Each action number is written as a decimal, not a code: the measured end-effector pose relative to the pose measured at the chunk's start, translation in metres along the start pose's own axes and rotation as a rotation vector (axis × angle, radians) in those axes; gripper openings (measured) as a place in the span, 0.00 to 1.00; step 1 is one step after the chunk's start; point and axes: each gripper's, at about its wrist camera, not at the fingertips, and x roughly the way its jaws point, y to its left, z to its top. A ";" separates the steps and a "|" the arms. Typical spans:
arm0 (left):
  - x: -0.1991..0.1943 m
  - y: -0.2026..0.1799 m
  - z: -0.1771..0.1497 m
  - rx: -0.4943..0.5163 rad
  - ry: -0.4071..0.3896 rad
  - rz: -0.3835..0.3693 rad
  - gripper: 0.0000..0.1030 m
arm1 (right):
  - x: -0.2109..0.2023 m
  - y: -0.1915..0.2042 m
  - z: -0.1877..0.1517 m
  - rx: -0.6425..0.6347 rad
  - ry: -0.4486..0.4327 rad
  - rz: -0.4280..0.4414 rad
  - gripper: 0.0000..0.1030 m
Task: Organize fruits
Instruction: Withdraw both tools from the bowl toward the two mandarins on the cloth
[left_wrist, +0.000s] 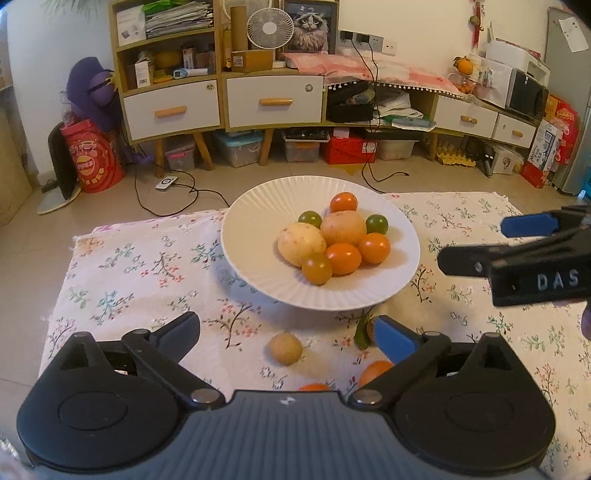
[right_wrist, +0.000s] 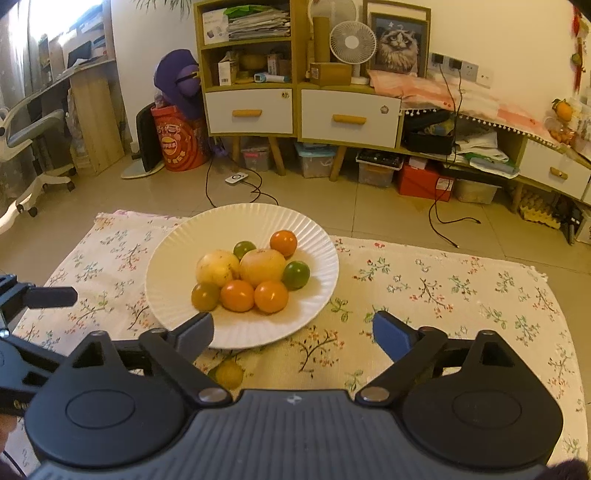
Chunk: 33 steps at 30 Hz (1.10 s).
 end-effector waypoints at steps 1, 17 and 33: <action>-0.002 0.001 -0.001 0.000 0.003 0.001 0.81 | -0.001 0.001 -0.002 -0.003 0.006 -0.002 0.93; -0.007 0.023 -0.023 -0.015 0.094 0.049 0.81 | -0.005 0.010 -0.036 -0.004 0.086 -0.009 0.99; 0.009 0.021 -0.045 -0.056 0.162 -0.033 0.78 | 0.000 0.019 -0.068 -0.076 0.132 -0.032 0.99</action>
